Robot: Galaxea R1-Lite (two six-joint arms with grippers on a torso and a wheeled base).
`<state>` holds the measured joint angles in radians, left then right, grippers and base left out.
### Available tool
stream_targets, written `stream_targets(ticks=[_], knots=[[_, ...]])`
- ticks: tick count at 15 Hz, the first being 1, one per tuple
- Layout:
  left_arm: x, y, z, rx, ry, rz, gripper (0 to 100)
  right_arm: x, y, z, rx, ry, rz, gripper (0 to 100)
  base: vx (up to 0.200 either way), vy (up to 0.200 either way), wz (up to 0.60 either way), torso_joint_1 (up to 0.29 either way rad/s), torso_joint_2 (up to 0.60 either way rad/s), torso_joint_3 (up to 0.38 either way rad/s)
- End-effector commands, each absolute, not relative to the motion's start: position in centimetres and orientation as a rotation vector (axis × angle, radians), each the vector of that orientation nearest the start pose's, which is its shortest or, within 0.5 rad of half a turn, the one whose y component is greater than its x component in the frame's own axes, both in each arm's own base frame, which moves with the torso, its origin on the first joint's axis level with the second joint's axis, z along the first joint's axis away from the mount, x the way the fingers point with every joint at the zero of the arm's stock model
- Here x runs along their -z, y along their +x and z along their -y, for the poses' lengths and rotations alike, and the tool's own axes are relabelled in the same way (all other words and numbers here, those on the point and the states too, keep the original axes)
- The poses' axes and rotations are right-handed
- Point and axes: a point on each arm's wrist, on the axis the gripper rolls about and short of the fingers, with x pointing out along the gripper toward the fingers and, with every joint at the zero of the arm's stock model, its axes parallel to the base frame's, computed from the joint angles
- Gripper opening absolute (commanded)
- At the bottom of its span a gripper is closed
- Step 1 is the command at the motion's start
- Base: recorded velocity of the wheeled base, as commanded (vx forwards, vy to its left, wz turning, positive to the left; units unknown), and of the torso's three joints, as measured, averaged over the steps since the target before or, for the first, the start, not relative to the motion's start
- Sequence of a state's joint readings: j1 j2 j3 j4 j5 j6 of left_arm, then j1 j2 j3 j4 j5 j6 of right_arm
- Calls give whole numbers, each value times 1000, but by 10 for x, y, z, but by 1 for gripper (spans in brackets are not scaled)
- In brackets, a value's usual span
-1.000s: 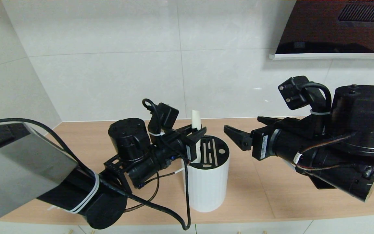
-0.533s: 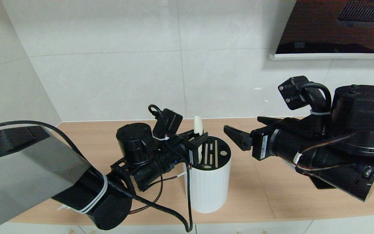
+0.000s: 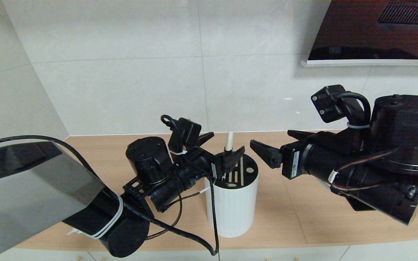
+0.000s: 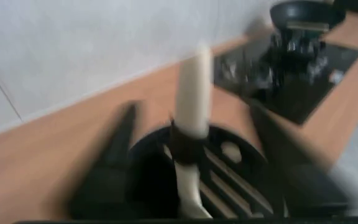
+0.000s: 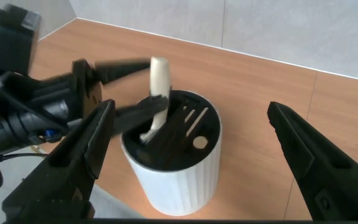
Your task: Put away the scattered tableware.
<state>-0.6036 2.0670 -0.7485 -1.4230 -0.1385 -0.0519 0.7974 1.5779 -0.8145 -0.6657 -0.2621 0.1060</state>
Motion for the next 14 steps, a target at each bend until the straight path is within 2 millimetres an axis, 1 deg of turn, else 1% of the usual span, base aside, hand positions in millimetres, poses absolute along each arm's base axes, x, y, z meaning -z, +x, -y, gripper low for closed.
stream_targets(ticks=[1,2,3,5,6,7,8,9,10,11,12,13,14], knots=[[-125,295,208,744,-77,87,100,-225,201,-197,-530,55,-111,100,0,0,0,0,0,0],[-127,295,208,743,-81,97,100,-225,200,-197,-530,55,-110,100,0,0,0,0,0,0],[-136,293,206,742,-90,137,100,-225,200,-197,-530,56,-109,100,0,0,0,0,0,0],[-177,278,194,698,-131,271,100,-234,197,-191,-511,75,-75,100,0,0,0,0,0,0],[-185,274,191,689,-140,293,100,-238,196,-188,-493,82,-62,100,0,0,0,0,0,0],[-224,249,165,622,-178,400,100,-253,194,-163,-386,114,-4,100,0,0,0,0,0,0],[-242,235,146,587,-186,452,100,-262,189,-150,-349,134,28,100,0,0,0,0,0,0],[-256,217,128,563,-189,486,100,-263,182,-133,-314,137,43,100,0,0,0,0,0,0],[-261,194,110,544,-181,470,100,-264,174,-115,-268,103,65,100,0,0,0,0,0,0],[-259,168,91,525,-168,432,100,-261,165,-99,-223,66,78,100,0,0,0,0,0,0],[-256,143,72,498,-167,407,100,-255,151,-80,-181,53,91,100,0,0,0,0,0,0],[-255,123,59,484,-188,401,100,-253,135,-70,-175,63,113,100,0,0,0,0,0,0],[-253,88,39,462,-230,389,100,-255,101,-50,-175,102,196,100,0,0,0,0,0,0]])
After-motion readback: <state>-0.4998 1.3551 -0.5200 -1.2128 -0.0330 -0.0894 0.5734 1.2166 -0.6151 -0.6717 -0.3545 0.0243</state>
